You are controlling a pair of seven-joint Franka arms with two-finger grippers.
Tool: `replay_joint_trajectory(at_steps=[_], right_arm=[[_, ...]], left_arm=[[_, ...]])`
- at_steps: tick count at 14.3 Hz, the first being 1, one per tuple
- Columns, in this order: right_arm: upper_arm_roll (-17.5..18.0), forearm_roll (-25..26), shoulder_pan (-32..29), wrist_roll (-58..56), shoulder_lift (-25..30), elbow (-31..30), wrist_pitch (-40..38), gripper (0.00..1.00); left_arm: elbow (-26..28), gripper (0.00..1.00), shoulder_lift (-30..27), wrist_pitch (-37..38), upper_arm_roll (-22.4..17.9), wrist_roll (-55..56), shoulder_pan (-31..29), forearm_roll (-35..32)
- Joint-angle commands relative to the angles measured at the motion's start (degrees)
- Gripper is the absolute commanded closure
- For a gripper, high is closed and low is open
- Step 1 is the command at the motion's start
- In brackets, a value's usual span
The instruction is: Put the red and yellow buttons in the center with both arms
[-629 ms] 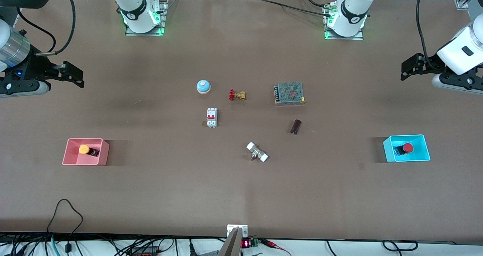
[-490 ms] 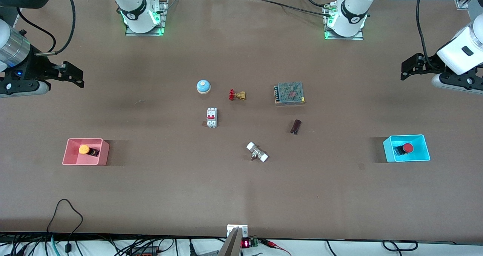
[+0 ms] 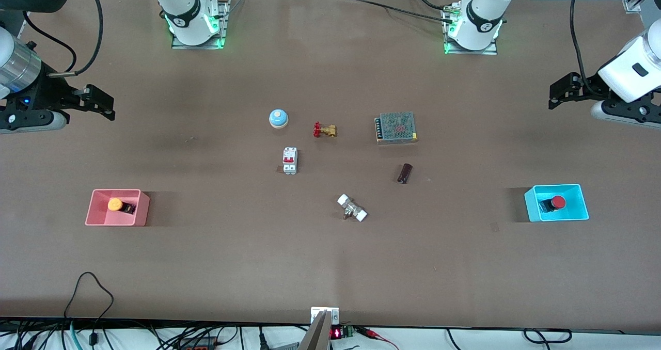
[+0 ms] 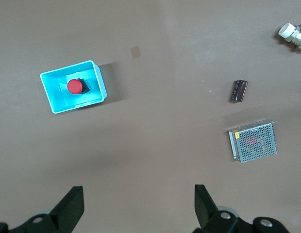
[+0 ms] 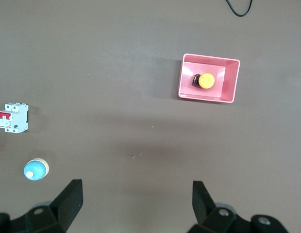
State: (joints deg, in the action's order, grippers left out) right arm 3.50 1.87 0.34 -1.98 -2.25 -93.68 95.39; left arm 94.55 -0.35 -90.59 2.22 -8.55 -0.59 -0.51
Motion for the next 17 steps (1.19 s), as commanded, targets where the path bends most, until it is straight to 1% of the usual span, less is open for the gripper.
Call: replay_joint_trajectory(at_steps=[1,2,4,5,7,8,9,10,11,12,13,14,15,17], right_arm=[[-0.42,0.33,0.18,0.92,-1.35,1.13,-0.56,0.00],[-0.42,0.33,-0.16,0.57,-2.23,1.13,-0.56,0.00],[-0.42,0.24,-1.31,0.13,-3.64,1.13,-0.38,0.00],[-0.42,0.68,-1.31,0.22,-4.25,1.13,-0.03,0.00],[-0.51,1.29,-1.49,0.22,-6.97,1.13,0.41,0.00],[-0.51,2.08,-1.66,0.22,-8.90,1.21,1.89,0.00],[-0.51,3.48,-2.18,0.13,-10.83,1.21,5.21,0.00],[-0.51,4.28,-2.36,0.13,-12.50,1.04,8.03,0.00],[-0.51,4.29,-2.89,0.22,-13.91,1.13,9.80,0.00],[-0.51,4.20,-4.20,0.22,-15.40,1.13,12.77,0.00],[-0.51,4.11,-5.08,0.22,-16.29,0.95,15.15,0.00],[-0.51,4.37,-5.70,0.13,-17.95,1.04,16.92,0.00],[-0.51,4.20,-6.58,0.22,-19.01,1.04,18.59,0.00],[-0.51,4.28,-8.25,-0.04,-21.38,1.04,23.06,0.00]], left_arm=[[0.37,0.00,-0.79,1.29,-0.11,-0.33,-0.64,0.68],[0.37,0.00,-0.53,2.51,-0.37,-0.33,-0.72,0.69],[0.11,0.00,2.97,8.55,-0.37,-0.33,-0.73,0.42],[-0.85,0.00,3.77,9.46,-0.46,-0.33,-0.81,-1.32],[-1.56,0.00,5.88,9.21,-0.46,-0.15,-3.78,-1.34],[-3.04,0.00,7.37,9.12,-0.46,-0.24,-4.93,-1.25],[-5.58,0.00,10.43,9.12,-0.46,-0.59,-5.38,-1.42],[-10.30,0.00,14.98,9.12,-0.55,-0.85,-5.56,-1.77],[-16.79,0.00,20.16,9.12,-0.55,-1.03,-7.04,-1.51],[-22.34,0.00,24.13,9.12,-0.46,-1.12,-8.71,-1.42],[-24.13,0.00,25.73,8.86,-0.55,-1.12,-9.07,-1.60],[-24.15,0.00,26.71,6.24,-0.63,-0.33,-9.07,-2.03],[-23.63,0.00,27.59,0.47,-0.81,-0.24,-9.25,-2.82],[-18.20,0.00,28.74,-11.13,-0.90,-0.59,-10.74,-4.41]])
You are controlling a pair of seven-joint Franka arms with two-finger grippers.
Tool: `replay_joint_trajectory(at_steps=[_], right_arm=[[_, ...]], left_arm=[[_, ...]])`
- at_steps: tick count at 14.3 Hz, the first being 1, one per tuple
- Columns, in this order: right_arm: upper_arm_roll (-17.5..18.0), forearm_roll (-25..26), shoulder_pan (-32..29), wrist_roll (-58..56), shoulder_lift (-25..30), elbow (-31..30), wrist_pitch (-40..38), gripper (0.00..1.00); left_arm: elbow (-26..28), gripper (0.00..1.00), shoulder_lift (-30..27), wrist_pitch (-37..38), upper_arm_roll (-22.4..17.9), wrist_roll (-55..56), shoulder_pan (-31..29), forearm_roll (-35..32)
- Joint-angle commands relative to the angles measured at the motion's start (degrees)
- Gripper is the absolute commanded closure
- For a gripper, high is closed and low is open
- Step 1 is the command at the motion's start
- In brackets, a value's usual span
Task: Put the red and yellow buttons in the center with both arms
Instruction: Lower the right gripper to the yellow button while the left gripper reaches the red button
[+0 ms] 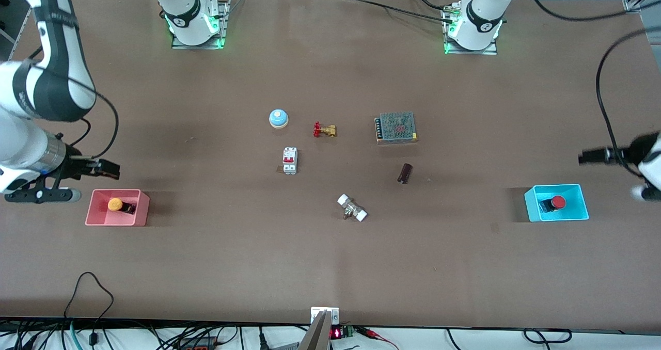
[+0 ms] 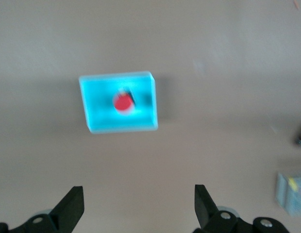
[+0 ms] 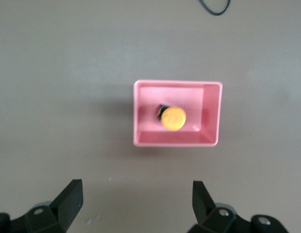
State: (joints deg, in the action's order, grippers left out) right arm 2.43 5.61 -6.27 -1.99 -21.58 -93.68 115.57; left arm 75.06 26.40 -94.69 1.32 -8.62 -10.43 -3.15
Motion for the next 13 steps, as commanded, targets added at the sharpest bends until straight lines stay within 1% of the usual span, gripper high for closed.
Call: replay_joint_trajectory(at_steps=[1,4,6,7,8,10,12,13], right_arm=[[0.55,0.54,-2.07,-0.64,-3.10,0.96,4.21,0.00],[0.55,0.71,-3.04,-1.26,-6.18,0.43,9.30,0.00],[0.64,0.71,-3.75,-2.22,-7.77,-0.44,13.78,0.00],[0.64,0.89,-3.75,-2.31,-8.47,-1.06,15.98,0.00],[0.64,1.85,-3.75,-2.49,-9.43,-1.15,16.96,0.00],[0.64,5.88,-3.75,-2.49,-10.93,-1.15,17.76,0.00],[0.64,6.25,-4.01,-2.49,-11.81,-1.59,18.55,0.00],[0.64,6.25,-4.27,-2.49,-12.25,-1.59,18.64,0.00]], left_arm=[[3.75,0.00,2.25,-10.57,0.00,-0.43,-1.08,-1.86],[13.50,0.00,2.08,-19.28,0.00,-0.17,-3.18,-1.86],[18.69,0.00,2.60,-28.40,0.00,-0.95,-3.80,-1.86],[22.11,0.00,2.69,-33.06,0.00,-0.87,-3.81,-1.78],[24.75,0.00,2.69,-36.33,0.00,-0.87,-3.81,-1.78],[28.80,0.00,2.87,-42.31,0.00,-0.87,-3.98,-1.78],[31.98,0.00,3.39,-48.28,0.00,-0.96,-3.98,-1.86],[32.25,0.00,4.44,-50.75,0.00,-1.04,-3.98,-1.86]])
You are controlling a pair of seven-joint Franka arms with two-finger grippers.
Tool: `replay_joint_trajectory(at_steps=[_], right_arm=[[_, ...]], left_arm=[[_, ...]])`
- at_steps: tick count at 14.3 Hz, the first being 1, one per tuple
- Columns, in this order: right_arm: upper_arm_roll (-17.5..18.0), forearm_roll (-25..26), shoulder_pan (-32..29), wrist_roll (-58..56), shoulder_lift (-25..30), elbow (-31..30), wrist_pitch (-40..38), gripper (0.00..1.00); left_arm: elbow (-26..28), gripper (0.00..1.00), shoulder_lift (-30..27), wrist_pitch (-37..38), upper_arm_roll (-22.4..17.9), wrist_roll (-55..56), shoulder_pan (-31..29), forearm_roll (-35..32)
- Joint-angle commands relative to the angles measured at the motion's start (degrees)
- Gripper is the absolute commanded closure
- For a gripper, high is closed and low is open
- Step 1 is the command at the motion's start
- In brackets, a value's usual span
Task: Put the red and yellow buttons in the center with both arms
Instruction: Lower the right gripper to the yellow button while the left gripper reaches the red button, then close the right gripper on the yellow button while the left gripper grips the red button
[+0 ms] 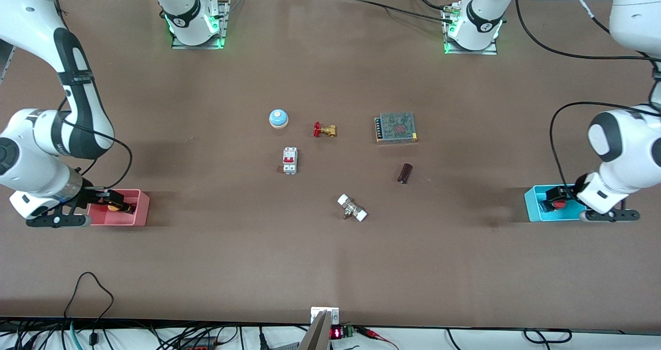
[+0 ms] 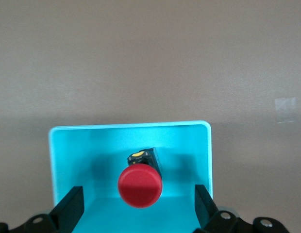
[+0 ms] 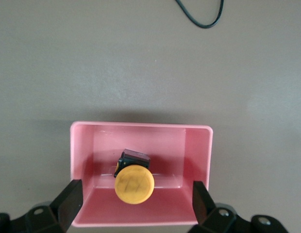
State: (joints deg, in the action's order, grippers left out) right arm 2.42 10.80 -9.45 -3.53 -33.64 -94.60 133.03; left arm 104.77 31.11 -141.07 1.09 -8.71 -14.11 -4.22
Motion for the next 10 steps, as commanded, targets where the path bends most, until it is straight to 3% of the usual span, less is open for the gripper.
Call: replay_joint_trajectory(at_steps=[1,10], right_arm=[[0.75,0.98,-1.27,-0.78,-0.37,-0.68,1.44,0.00],[2.32,0.10,-3.20,-2.01,-2.13,-1.47,4.08,0.00]], left_arm=[[2.46,0.00,0.70,-6.13,0.22,-1.04,-0.31,-0.79],[0.18,0.00,2.72,-7.73,0.22,-1.04,-1.27,-0.44]])
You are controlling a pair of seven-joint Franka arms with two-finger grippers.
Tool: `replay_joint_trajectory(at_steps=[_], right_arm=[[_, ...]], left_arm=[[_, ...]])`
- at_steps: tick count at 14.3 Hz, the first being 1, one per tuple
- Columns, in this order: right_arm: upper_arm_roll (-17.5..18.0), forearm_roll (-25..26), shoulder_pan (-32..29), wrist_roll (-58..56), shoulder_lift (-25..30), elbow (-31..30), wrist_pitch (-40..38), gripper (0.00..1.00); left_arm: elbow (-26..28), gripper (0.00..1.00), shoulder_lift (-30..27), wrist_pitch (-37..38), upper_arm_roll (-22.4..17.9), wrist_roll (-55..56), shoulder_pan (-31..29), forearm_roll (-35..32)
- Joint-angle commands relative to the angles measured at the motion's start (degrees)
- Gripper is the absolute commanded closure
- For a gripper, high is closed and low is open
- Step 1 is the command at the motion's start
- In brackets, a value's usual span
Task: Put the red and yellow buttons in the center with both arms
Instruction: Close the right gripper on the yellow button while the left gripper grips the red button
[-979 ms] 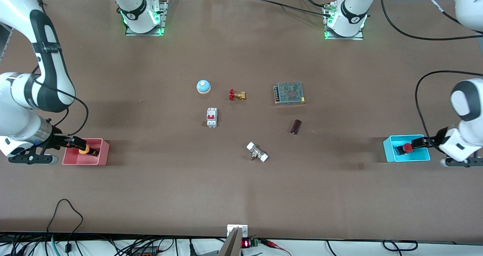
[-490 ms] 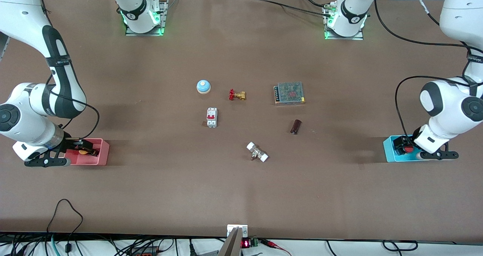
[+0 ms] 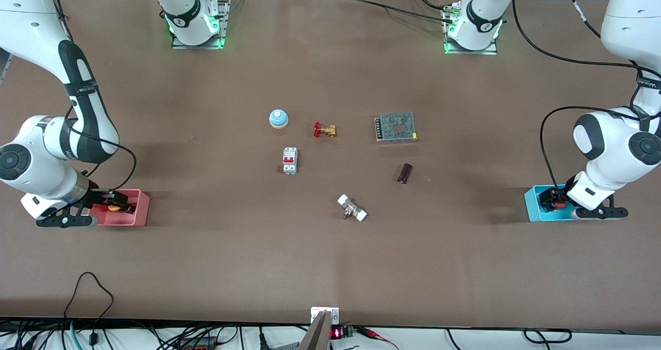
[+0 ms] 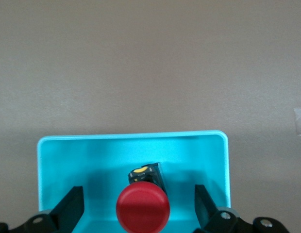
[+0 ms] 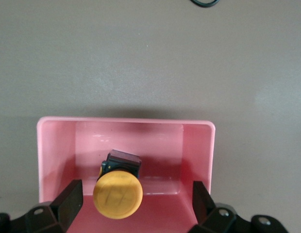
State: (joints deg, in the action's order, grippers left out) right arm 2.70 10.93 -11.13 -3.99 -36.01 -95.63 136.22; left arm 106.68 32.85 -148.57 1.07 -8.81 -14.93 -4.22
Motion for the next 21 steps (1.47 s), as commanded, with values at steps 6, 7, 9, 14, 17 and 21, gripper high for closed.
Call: replay_joint_trajectory(at_steps=[6,7,9,14,17,21], right_arm=[[3.19,-1.26,-2.14,-1.64,0.07,-0.52,0.89,0.00],[3.19,-1.61,-2.23,-1.64,0.07,-0.52,0.89,0.00],[3.19,-1.61,-2.40,-1.73,-0.28,-0.52,0.89,0.00],[3.19,-1.61,-2.58,-2.34,-0.90,-0.52,0.89,0.00],[3.19,-1.61,-2.58,-2.43,-0.99,-0.52,0.89,0.10],[3.28,-1.61,-2.49,-2.43,-1.08,-0.52,0.81,0.31]], left_arm=[[-1.91,0.24,3.45,-2.95,0.24,-0.94,-0.37,-0.35],[-1.91,0.47,3.45,-2.95,0.24,-1.03,-0.37,-0.70],[-1.82,0.58,4.41,-2.95,0.24,-1.12,-0.80,-0.70],[-2.00,0.65,4.07,-2.86,0.24,-0.85,-0.63,-0.70],[-3.32,0.65,1.97,-0.07,0.24,-3.55,-0.63,-0.70],[-8.76,0.65,-2.95,14.51,0.50,-7.09,-0.63,-0.70]])
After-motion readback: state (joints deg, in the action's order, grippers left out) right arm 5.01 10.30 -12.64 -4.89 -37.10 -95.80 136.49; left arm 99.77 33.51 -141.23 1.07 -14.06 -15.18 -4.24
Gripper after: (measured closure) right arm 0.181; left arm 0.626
